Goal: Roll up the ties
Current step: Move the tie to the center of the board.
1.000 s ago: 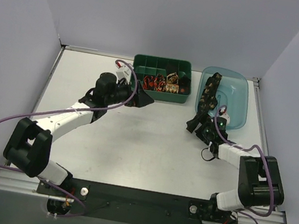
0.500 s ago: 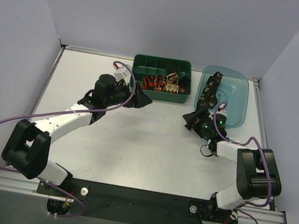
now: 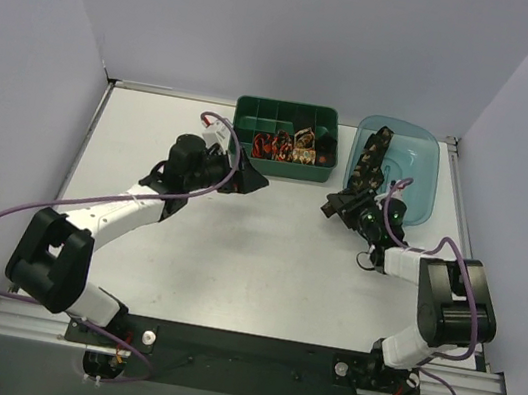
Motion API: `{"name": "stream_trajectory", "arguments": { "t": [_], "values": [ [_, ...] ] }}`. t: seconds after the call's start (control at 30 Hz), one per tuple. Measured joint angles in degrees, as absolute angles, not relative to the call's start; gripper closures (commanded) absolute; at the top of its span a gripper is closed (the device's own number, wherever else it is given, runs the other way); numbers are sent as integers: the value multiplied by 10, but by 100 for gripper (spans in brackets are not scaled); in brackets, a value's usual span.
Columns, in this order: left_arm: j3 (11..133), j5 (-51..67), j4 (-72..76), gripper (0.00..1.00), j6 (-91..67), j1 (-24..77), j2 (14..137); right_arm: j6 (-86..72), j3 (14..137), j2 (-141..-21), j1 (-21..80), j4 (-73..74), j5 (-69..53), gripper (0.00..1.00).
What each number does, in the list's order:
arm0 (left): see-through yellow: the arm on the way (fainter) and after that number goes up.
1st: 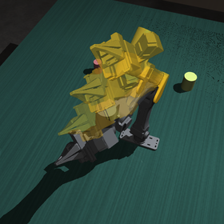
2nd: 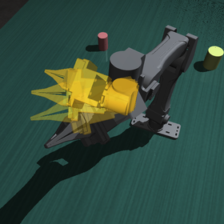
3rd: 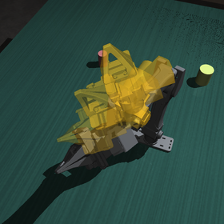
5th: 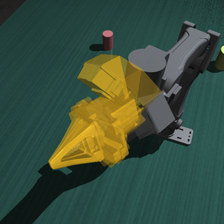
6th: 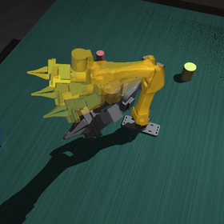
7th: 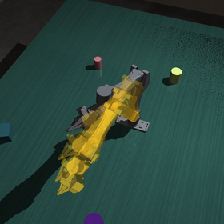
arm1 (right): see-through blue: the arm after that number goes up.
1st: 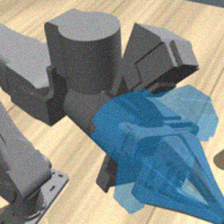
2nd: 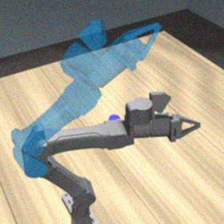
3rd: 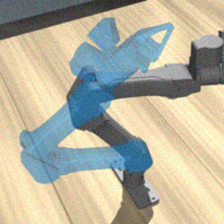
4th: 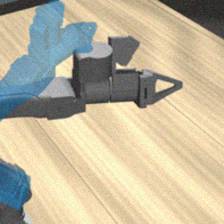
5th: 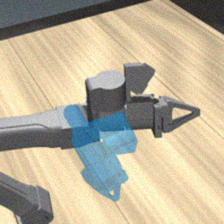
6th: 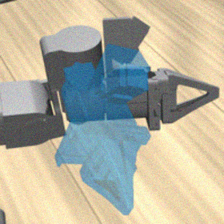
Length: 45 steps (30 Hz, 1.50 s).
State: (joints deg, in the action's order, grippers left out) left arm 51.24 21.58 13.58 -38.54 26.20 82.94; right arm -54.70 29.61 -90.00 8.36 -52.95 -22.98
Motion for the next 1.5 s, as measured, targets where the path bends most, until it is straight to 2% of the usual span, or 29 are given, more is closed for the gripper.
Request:
{"name": "stream_trajectory", "arguments": {
  "t": [0.2,0.27,0.33,0.7,0.77,0.97,1.07,1.2,1.3,1.47,1.5],
  "values": [
    [516,221,142,3,-391,278,866,-580,302,-912,75,-552,-247,89],
    [524,226,142,2,-396,288,890,-587,305,-912,75,-551,-249,97],
    [540,233,144,3,-401,304,921,-592,314,-912,75,-540,-249,100],
    [658,267,177,3,-427,381,1076,-601,384,-832,75,-363,-242,100],
    [673,269,194,9,-438,389,1088,-601,388,-826,75,-349,-242,100],
    [700,276,242,10,-472,403,1115,-602,389,-825,75,-312,-245,100],
    [732,276,245,17,-479,412,1137,-602,389,-825,74,-307,-248,100],
    [761,277,242,20,-485,422,1156,-602,389,-820,69,-301,-254,100],
    [780,277,237,33,-486,427,1165,-601,389,-816,64,-301,-261,100],
    [794,277,241,77,-495,427,1175,-601,389,-808,58,-298,-270,100],
    [794,277,245,78,-502,425,1179,-601,389,-807,57,-297,-273,100]
  ]
}}
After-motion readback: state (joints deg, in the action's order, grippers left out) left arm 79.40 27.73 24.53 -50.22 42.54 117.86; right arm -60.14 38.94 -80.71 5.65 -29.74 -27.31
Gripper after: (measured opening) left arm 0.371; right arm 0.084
